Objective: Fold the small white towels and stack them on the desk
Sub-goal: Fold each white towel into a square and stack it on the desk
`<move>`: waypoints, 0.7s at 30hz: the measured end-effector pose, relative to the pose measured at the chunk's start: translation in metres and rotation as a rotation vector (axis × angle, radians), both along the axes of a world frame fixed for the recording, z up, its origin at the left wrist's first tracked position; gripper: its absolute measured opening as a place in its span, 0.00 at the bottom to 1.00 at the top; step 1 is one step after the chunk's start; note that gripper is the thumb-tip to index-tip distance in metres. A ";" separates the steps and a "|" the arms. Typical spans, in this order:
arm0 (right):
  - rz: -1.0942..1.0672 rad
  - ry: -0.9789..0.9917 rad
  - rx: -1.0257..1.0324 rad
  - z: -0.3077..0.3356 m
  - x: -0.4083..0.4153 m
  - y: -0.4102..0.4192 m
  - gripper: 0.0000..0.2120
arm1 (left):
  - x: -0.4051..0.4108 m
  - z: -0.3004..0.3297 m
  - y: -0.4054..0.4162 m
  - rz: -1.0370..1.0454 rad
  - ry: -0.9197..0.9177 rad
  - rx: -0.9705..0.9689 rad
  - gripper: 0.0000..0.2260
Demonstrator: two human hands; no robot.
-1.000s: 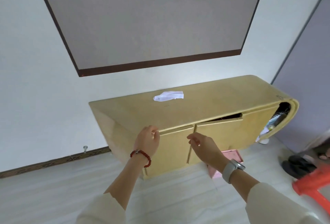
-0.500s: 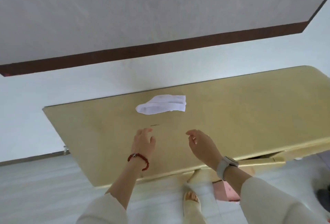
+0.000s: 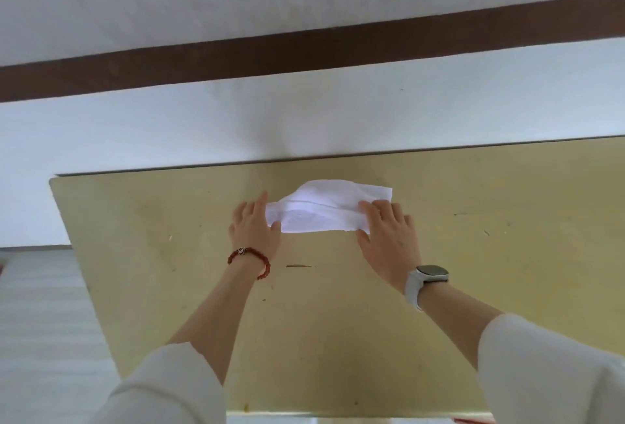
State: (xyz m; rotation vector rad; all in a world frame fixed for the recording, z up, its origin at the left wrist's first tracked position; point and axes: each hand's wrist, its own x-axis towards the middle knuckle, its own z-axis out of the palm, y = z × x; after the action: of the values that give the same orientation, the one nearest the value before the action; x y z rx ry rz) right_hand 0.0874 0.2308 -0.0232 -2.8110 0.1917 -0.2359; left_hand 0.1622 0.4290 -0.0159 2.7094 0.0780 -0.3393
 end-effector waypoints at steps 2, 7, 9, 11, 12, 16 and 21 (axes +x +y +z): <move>0.019 0.020 0.006 -0.002 0.005 0.000 0.12 | 0.005 -0.003 0.003 -0.010 -0.048 0.014 0.16; -0.077 0.129 0.365 0.021 -0.002 -0.008 0.05 | -0.001 0.024 0.016 0.036 -0.113 -0.219 0.06; -0.127 0.072 0.480 0.042 -0.006 -0.012 0.05 | -0.006 0.046 0.020 0.054 -0.130 -0.339 0.03; -0.166 -0.010 0.551 0.070 -0.009 -0.017 0.05 | -0.012 0.073 0.023 0.039 -0.125 -0.465 0.05; -0.176 -0.046 0.591 0.085 -0.009 -0.019 0.05 | -0.014 0.088 0.024 0.020 -0.097 -0.518 0.08; -0.221 -0.185 0.670 0.142 -0.008 -0.027 0.04 | -0.019 0.141 0.035 -0.014 0.268 -0.958 0.08; -0.210 -0.245 0.592 0.170 0.006 -0.026 0.06 | -0.018 0.161 0.041 0.052 0.451 -1.089 0.05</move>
State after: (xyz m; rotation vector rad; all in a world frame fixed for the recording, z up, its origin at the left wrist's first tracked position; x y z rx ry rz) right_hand 0.0934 0.2045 0.1471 -2.1543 0.4222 -0.4797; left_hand 0.1438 0.4695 0.1449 1.5263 0.0627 -0.7156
